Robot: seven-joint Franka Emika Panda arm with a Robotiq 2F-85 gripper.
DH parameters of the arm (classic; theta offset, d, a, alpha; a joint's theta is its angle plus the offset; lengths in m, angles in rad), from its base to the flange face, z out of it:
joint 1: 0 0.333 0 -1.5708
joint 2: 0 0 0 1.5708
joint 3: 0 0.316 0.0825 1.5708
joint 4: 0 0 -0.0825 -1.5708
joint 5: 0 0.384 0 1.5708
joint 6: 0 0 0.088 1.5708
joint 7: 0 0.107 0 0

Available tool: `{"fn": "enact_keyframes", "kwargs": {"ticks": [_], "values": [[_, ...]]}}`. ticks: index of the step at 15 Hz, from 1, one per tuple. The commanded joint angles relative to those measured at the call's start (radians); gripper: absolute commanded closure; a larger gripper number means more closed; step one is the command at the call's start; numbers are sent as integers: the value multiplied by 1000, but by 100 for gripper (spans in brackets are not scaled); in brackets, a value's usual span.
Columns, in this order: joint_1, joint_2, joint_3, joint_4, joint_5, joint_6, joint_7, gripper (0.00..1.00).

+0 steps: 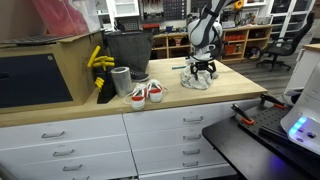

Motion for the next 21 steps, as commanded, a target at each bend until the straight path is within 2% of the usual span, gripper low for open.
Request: {"fn": "enact_keyframes", "kwargs": {"ticks": [1, 12, 14, 21], "values": [[13, -18, -2, 4, -19, 40, -22, 0], [30, 13, -35, 28, -153, 50, -54, 0], [33, 20, -40, 31, -169, 50, -47, 28], [52, 32, -42, 40, -174, 31, -27, 81]]}}
